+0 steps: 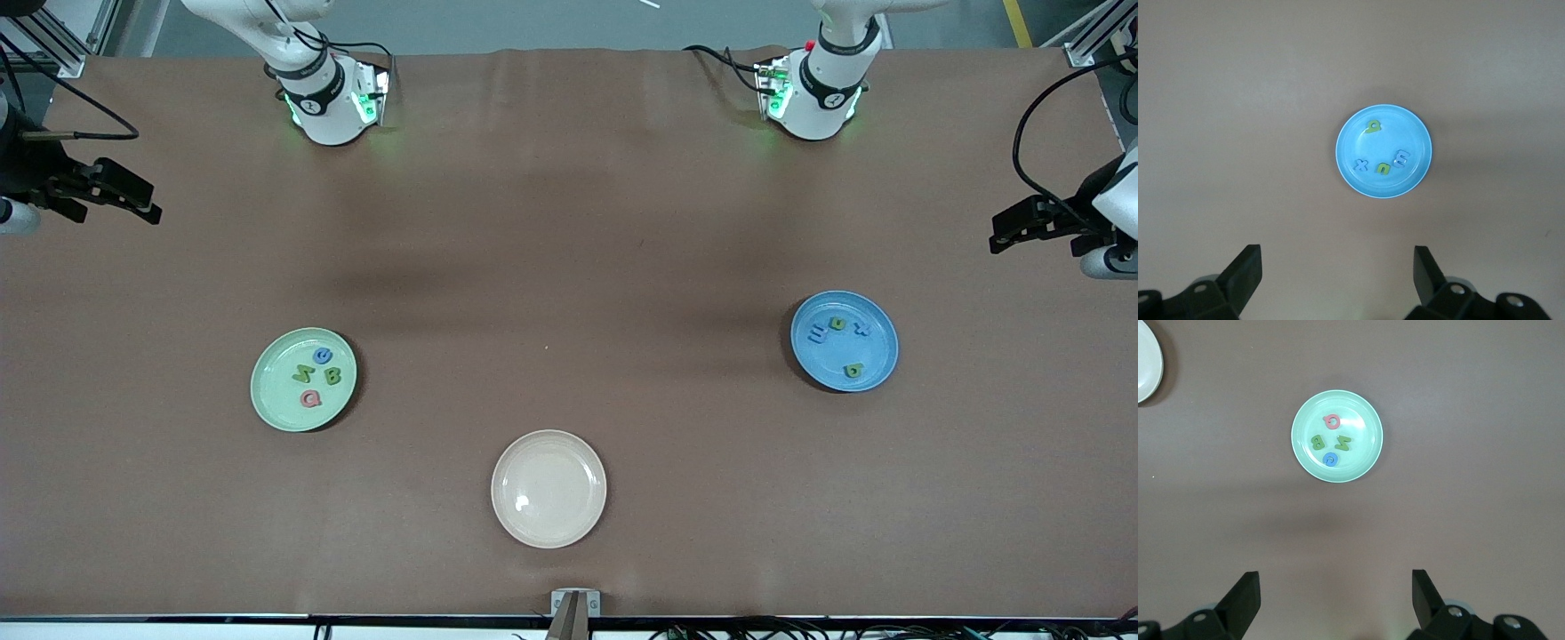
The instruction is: Sort upper and lower case letters into plates
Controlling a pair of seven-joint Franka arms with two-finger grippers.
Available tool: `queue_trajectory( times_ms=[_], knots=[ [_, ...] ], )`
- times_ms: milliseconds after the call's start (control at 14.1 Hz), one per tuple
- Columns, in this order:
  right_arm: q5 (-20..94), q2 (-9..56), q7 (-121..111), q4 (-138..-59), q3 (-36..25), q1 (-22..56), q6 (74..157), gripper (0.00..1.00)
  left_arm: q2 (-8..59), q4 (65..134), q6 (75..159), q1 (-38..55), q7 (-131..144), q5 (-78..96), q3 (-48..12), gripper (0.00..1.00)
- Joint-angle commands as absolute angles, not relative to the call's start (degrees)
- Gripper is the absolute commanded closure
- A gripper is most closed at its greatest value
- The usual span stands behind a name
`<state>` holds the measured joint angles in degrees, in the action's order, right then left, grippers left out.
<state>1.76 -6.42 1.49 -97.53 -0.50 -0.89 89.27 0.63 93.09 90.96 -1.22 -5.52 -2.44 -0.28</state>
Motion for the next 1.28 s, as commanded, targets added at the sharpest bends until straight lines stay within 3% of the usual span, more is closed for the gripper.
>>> queue_trajectory(
  times_ms=[0, 639, 1207],
  knots=[
    [2.55, -8.17, 0.97, -99.40, -0.09, -1.41, 90.17, 0.00, -1.49, 95.01, 92.90, 1.32, -5.19, -1.41, 1.93, 0.00],
    [1.41, -8.17, -0.44, -99.23, 0.00, -1.41, 90.26, 0.00, -3.34, 95.63, 94.04, 2.37, -4.92, -1.32, 3.69, 0.00],
    [1.41, -8.09, -3.16, -99.23, -0.26, -1.76, 89.65, 0.00, -3.60, 89.57, 88.87, 1.76, 0.53, 1.74, 0.61, 0.00]
  ],
)
